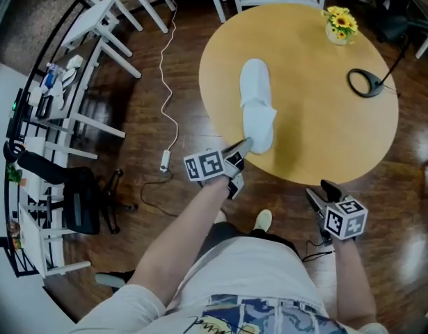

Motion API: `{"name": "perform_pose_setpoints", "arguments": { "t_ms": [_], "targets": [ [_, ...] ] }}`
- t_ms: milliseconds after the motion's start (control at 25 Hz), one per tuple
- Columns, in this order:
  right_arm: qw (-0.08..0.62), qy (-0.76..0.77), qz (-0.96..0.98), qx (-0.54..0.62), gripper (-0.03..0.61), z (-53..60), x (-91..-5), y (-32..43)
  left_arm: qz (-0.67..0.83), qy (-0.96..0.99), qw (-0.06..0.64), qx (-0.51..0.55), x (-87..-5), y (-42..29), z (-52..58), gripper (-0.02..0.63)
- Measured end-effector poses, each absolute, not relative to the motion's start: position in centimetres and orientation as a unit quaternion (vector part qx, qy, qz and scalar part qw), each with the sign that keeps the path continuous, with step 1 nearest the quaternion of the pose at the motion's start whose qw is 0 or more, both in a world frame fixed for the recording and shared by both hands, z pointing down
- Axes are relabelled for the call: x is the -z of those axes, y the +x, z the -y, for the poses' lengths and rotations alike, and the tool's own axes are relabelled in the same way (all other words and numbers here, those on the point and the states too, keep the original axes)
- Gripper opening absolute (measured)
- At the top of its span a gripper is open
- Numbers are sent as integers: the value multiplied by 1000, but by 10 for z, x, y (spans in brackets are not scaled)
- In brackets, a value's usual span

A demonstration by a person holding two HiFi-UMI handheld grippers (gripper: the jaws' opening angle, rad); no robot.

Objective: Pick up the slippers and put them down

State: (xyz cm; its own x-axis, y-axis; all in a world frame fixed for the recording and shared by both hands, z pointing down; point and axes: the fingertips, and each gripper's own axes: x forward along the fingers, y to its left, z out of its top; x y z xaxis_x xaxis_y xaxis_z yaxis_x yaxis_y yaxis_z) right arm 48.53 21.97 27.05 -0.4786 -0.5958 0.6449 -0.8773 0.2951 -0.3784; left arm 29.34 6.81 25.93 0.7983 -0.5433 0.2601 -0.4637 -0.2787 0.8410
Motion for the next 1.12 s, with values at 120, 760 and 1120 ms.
{"name": "perform_pose_setpoints", "arguments": {
  "t_ms": [120,760,1120],
  "targets": [
    [202,447,795,-357,264,-207,-275,472,334,802,494,28,-254,266,-67,28],
    [232,383,827,-340,264,-144,-292,304,418,756,501,45,-304,28,-45,28],
    [277,423,796,-332,264,-68,-329,178,383,746,545,11,-410,-79,61,28]
  ]
}}
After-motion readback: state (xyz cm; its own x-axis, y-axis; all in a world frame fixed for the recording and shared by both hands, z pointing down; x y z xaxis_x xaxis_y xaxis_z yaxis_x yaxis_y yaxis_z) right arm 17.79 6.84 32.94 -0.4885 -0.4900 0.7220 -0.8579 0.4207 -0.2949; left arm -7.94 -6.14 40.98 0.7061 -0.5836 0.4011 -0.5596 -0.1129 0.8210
